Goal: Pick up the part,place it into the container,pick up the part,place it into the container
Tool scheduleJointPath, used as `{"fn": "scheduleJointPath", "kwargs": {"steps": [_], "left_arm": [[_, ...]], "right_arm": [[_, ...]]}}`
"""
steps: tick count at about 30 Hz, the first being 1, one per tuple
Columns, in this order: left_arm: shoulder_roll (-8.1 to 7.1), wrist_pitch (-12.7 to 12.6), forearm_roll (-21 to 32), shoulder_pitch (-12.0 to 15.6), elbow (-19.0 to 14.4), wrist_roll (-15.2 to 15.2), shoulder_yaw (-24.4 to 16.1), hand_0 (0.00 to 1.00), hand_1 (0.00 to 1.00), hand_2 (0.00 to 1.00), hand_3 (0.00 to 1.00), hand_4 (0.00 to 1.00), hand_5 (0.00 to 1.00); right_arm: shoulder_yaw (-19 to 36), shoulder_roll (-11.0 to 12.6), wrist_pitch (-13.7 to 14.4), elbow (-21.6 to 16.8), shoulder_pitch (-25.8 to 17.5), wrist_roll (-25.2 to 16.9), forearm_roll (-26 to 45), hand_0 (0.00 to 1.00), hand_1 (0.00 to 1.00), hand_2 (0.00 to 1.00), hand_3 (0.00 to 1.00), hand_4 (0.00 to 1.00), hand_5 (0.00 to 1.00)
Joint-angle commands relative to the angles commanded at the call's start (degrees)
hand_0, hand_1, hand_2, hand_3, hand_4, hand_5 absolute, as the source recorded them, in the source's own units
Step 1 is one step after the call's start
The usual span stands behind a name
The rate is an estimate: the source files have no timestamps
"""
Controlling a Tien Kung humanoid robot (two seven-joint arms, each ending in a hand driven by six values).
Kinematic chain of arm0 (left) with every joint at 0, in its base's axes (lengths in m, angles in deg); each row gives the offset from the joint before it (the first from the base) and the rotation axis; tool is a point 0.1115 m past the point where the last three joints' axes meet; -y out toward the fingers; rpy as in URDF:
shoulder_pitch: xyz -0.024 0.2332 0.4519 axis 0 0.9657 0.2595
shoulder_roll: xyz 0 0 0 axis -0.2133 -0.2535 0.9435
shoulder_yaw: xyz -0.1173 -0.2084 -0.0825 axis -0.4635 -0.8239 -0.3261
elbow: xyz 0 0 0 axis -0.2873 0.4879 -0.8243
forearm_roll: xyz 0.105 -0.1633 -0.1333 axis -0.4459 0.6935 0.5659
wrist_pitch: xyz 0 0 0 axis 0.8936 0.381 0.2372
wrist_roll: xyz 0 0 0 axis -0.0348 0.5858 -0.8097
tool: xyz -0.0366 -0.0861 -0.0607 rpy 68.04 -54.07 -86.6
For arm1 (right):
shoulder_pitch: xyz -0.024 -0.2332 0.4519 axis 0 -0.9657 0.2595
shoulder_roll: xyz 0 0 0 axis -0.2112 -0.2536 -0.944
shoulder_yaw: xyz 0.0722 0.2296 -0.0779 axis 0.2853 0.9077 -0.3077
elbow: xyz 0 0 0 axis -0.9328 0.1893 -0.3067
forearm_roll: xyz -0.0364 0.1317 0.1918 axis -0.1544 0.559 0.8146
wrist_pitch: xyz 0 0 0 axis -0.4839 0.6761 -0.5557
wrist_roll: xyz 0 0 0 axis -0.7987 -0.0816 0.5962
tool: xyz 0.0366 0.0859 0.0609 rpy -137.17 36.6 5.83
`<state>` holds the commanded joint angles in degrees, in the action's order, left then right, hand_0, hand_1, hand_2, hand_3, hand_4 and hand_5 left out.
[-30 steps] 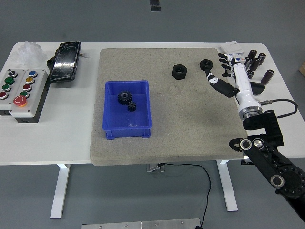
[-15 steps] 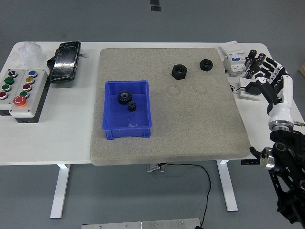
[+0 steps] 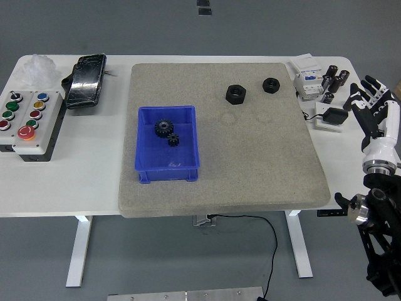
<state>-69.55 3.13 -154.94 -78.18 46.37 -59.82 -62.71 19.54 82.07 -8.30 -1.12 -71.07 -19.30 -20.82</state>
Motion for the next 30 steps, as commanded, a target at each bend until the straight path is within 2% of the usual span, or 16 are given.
{"fn": "scheduleJointPath", "kwargs": {"steps": [8,30], "left_arm": [[-0.17,-0.1,0.1,0.0,0.0,0.0,-0.1,0.617,0.506,0.55,0.639,0.626,0.402],[-0.09,-0.2,0.9,0.1,0.0,0.1,0.0,0.617,0.508,0.55,0.64,0.63,0.402]], "right_arm": [[0.6,0.0,-0.1,-1.1,-0.5,0.5,-0.8,0.66,0.748,0.757,0.731,0.805,0.373],[0.0,-0.2,-0.6,1.1,-0.7,1.5,-0.6,0.652,0.707,0.722,0.72,0.813,0.39]]}}
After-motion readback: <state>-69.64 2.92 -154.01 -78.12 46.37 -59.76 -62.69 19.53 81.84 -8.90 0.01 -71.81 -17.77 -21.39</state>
